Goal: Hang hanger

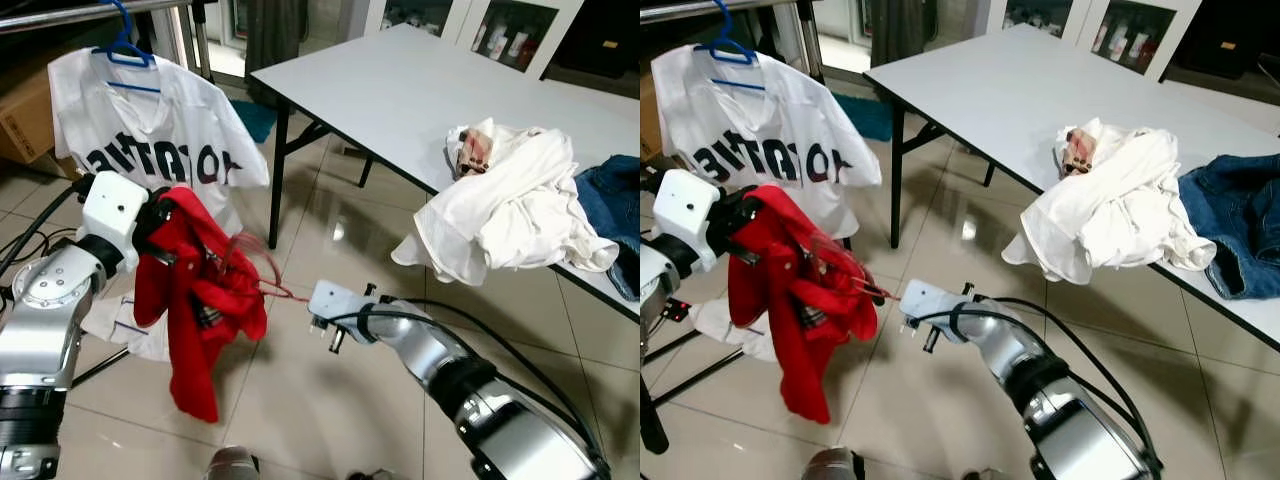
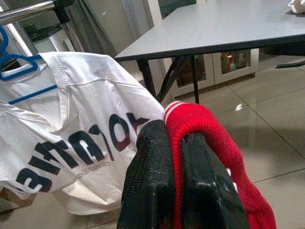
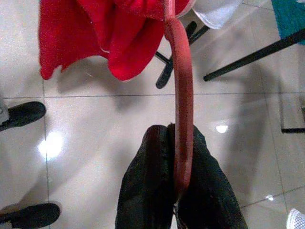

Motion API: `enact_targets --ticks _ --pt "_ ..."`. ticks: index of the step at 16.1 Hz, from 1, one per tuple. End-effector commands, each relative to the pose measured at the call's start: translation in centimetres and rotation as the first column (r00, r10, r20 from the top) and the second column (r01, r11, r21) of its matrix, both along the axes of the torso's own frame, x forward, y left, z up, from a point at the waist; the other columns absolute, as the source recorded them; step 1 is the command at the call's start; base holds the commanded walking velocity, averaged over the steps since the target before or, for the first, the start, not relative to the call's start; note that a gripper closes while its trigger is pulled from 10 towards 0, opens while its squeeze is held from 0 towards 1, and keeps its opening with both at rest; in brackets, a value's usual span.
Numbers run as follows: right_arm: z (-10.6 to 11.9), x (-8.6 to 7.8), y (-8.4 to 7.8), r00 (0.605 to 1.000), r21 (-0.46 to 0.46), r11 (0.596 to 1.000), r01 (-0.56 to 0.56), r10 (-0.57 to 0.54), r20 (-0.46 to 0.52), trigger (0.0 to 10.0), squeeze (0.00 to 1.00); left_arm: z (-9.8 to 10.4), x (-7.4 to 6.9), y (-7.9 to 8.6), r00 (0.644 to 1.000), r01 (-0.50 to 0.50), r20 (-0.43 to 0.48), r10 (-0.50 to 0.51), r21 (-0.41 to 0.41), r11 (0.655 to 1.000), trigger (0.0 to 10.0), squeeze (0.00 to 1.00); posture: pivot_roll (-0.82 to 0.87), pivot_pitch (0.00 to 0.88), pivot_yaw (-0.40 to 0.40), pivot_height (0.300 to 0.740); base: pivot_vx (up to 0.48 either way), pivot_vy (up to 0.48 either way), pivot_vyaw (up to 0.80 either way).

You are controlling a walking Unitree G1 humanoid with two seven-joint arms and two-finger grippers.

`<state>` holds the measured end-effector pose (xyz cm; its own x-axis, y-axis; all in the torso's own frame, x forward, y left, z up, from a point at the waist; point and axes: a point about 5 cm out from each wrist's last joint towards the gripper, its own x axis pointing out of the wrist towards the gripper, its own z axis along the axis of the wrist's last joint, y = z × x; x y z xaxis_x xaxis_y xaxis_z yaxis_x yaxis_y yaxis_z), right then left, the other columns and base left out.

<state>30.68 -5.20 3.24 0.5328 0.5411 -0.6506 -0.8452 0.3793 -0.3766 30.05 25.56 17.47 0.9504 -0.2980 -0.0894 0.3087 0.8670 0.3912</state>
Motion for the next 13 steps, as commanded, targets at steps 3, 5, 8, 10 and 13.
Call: enact_targets --ticks 3,5,8,10,13 --pt "-0.7 -0.1 0.2 1.0 -0.088 0.996 -0.003 0.004 0.014 10.0 0.0 1.6 0.4 -0.9 0.997 0.028 0.071 -0.029 0.013 1.0 10.0 0.0 0.17 0.058 -0.092 0.74 0.0 0.0 0.0" --pt "-0.7 -0.4 1.6 0.997 -0.127 0.99 -0.068 0.073 0.033 10.0 0.0 2.3 0.8 -1.2 0.995 0.033 0.094 -0.034 0.018 0.999 10.0 0.0 0.17 0.059 -0.091 0.74 0.0 0.0 0.0" --pt "-0.9 -0.3 1.7 0.994 -0.198 0.977 -0.077 0.089 0.055 10.0 0.0 2.8 1.1 -1.8 0.993 0.058 0.102 -0.06 0.022 0.998 10.0 0.0 0.17 0.062 -0.09 0.74 0.0 0.0 0.0" --pt "-0.9 -0.1 1.6 0.993 -0.241 0.968 -0.073 0.092 0.067 10.0 0.0 2.9 1.3 -2.4 0.991 0.082 0.1 -0.084 0.026 0.996 10.0 0.0 0.17 0.062 -0.09 0.74 0.0 0.0 0.0" --pt "-0.1 0.6 2.0 0.994 -0.241 0.97 -0.036 0.06 0.093 10.0 0.0 2.8 1.6 -3.3 0.988 0.118 0.091 -0.122 0.044 0.992 10.0 0.0 0.17 0.064 -0.084 0.74 0.0 0.0 0.0"
